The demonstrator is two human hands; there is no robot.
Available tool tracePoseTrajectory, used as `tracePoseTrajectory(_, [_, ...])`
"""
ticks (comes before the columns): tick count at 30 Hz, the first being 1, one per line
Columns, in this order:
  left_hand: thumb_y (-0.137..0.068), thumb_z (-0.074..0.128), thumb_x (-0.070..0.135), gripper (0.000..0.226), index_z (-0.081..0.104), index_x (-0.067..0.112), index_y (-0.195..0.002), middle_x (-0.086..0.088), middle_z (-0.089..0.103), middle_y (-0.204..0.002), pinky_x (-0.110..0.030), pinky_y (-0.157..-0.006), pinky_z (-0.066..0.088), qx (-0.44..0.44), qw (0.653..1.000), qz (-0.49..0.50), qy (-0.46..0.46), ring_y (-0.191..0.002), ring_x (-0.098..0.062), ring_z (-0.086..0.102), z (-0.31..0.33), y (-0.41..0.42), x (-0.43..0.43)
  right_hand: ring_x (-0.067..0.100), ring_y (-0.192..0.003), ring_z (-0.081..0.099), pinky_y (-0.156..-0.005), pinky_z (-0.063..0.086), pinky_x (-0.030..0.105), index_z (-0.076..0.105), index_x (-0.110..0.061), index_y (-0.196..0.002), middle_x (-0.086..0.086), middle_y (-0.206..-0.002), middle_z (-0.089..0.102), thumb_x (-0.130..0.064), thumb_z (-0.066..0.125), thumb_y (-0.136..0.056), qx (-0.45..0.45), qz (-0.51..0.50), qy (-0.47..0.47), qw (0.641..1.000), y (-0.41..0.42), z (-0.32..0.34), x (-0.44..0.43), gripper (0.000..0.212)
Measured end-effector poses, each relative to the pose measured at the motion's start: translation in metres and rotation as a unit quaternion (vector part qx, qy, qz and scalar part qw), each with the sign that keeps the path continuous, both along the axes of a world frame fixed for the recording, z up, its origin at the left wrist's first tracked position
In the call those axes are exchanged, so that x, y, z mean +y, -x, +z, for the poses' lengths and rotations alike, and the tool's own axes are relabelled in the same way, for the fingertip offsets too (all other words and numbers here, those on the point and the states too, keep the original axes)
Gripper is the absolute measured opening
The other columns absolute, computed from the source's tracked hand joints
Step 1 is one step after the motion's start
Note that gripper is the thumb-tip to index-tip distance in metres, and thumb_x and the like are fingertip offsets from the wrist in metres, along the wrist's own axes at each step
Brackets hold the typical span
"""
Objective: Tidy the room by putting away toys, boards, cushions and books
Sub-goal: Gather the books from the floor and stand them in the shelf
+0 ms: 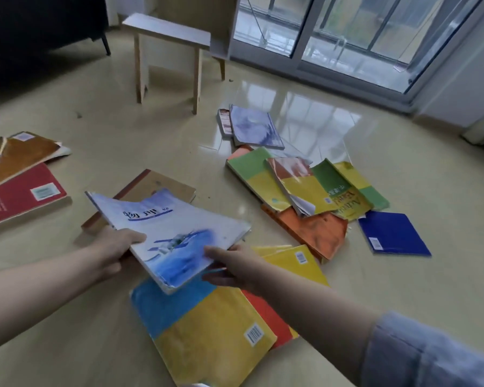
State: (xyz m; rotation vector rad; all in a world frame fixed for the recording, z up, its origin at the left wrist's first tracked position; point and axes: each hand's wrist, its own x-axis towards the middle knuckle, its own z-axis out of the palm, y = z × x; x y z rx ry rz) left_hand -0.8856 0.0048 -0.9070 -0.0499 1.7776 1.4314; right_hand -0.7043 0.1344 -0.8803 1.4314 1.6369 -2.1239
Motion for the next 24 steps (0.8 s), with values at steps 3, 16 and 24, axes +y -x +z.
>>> tracePoseTrajectory(3, [-0.088, 0.048, -0.013, 0.038, 0.052, -0.002, -0.124, -0.022, 0.060, -0.118, -0.046, -0.083, 0.052, 0.061, 0.998, -0.018, 0.010, -0.095, -0.038, 0.061, 0.006, -0.005, -0.001, 0.017, -0.046, 0.058, -0.053, 0.055, 0.026, 0.058, -0.001, -0.083, 0.012, -0.068, 0.061, -0.031, 0.047, -0.100, -0.108, 0.071, -0.139, 0.982, -0.026, -0.003, 0.021, 0.036])
tracePoseTrajectory(16, [-0.077, 0.057, 0.000, 0.044, 0.052, 0.012, -0.119, -0.013, 0.063, -0.109, -0.041, -0.082, 0.051, 0.221, 0.966, -0.051, 0.124, -0.092, -0.034, 0.060, 0.021, -0.034, -0.004, 0.021, -0.088, 0.059, -0.067, 0.045, 0.029, 0.068, -0.009, -0.105, 0.008, -0.105, 0.066, -0.019, 0.053, -0.092, -0.215, 0.206, -0.375, 0.878, -0.101, -0.020, 0.056, 0.022])
tracePoseTrajectory(24, [-0.080, 0.054, -0.009, 0.044, 0.050, 0.013, -0.118, -0.014, 0.060, -0.105, -0.040, -0.081, 0.048, 0.257, 0.957, -0.060, 0.124, -0.092, -0.036, 0.058, 0.043, -0.040, 0.005, 0.019, -0.087, 0.053, -0.068, 0.042, 0.027, 0.062, -0.011, -0.114, 0.009, -0.116, 0.062, -0.019, 0.055, -0.091, -0.179, 0.230, -0.373, 0.881, -0.079, -0.029, 0.066, 0.026])
